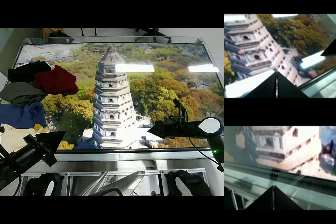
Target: Fold the shirts.
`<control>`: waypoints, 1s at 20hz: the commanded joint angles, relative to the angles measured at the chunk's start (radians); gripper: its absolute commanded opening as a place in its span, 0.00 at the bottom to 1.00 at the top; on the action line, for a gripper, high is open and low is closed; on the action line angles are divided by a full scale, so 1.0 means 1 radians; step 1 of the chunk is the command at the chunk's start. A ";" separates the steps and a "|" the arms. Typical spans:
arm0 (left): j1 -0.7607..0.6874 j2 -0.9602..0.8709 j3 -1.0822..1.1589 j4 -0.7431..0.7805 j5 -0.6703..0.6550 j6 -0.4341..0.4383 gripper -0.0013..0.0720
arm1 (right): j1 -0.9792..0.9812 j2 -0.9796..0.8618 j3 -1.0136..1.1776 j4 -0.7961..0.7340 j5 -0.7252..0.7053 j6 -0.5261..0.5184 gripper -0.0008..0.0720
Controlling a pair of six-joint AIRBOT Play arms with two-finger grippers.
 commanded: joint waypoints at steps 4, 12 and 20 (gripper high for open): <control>0.000 0.000 0.000 0.000 0.000 0.000 0.04 | 0.000 0.001 0.000 0.000 0.000 0.000 0.03; 0.000 0.000 0.000 0.000 0.000 0.000 0.04 | 0.000 0.001 0.000 0.000 0.000 0.000 0.03; 0.000 0.000 0.000 0.000 0.047 0.000 0.04 | 0.000 0.001 0.000 0.003 -0.037 0.000 0.03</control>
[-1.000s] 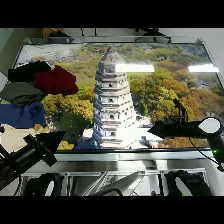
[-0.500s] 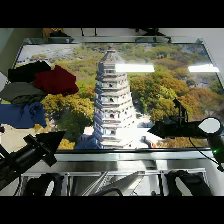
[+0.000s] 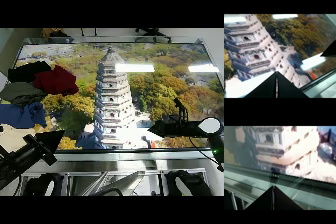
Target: Fold the shirts.
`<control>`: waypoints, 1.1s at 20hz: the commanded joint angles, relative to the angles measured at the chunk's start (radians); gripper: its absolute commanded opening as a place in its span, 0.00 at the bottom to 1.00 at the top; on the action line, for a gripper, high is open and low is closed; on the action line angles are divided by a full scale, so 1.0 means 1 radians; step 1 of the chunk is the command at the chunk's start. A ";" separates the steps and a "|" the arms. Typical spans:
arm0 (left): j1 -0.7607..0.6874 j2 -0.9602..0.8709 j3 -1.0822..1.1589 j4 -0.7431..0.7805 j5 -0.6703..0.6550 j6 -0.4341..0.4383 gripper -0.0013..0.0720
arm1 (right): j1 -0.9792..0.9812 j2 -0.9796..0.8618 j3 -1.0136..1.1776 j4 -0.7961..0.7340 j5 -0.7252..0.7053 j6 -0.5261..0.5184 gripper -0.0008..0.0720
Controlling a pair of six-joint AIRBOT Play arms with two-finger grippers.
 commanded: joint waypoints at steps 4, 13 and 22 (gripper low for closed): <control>0.000 0.000 0.000 -0.008 0.115 -0.001 0.04 | 0.000 0.001 0.000 0.003 -0.034 0.000 0.04; 0.089 -0.352 0.127 0.217 0.134 -0.071 0.54 | -0.001 -0.001 0.000 0.000 -0.089 0.000 0.27; 0.468 -1.415 0.774 0.236 0.138 0.051 0.96 | -0.001 -0.001 0.000 -0.007 -0.228 -0.001 0.61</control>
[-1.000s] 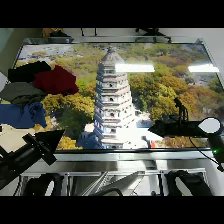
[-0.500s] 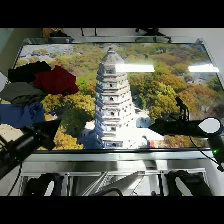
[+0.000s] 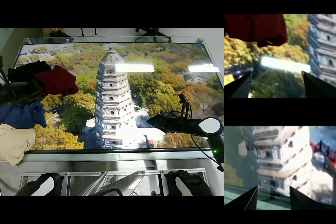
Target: Fold the shirts.
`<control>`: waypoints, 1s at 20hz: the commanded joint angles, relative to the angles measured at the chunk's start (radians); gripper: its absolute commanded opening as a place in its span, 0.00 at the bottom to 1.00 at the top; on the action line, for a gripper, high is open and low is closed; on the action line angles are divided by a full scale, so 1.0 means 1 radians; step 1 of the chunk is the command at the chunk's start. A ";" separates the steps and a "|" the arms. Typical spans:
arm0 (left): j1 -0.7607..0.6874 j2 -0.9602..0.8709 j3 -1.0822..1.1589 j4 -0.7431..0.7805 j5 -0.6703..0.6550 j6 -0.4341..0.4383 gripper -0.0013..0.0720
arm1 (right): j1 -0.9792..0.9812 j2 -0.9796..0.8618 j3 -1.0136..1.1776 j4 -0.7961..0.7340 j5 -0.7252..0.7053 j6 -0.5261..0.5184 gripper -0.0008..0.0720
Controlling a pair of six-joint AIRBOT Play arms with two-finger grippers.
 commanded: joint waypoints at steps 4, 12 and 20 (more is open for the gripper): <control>0.060 -0.694 0.496 0.006 0.011 0.071 0.96 | -0.001 -0.006 0.000 -0.024 -0.075 0.000 0.61; -0.033 -0.858 0.852 -0.021 -0.114 0.074 0.03 | 0.000 -0.082 0.000 -0.023 -0.056 0.000 0.13; -0.236 -0.398 0.686 -0.544 -0.391 0.113 0.03 | -0.001 -0.093 0.001 -0.023 -0.152 -0.132 0.13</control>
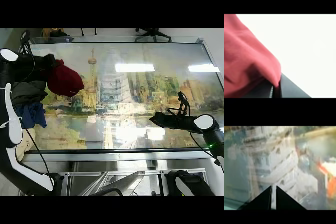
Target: Fold the shirts.
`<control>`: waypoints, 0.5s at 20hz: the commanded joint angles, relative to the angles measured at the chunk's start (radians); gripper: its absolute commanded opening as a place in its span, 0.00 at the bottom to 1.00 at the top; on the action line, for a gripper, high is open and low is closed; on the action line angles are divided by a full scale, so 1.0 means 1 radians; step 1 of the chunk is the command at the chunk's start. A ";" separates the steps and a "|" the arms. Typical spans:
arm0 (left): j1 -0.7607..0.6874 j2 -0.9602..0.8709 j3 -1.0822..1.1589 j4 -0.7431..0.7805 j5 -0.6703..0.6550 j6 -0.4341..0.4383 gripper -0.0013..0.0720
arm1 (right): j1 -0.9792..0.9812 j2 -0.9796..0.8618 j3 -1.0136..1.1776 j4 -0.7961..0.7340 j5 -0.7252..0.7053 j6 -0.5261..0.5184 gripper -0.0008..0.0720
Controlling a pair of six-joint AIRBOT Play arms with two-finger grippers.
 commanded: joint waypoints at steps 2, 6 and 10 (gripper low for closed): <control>-0.177 0.245 -0.127 -0.164 -0.206 -0.010 0.03 | -0.001 -0.002 0.001 0.000 -0.008 -0.112 0.13; -0.377 0.376 -0.347 0.066 -0.178 -0.092 0.04 | -0.001 -0.002 0.002 0.001 0.128 -0.124 0.34; -0.515 0.393 -0.542 0.158 -0.044 -0.125 0.04 | -0.002 -0.003 0.005 0.024 0.137 -0.121 0.35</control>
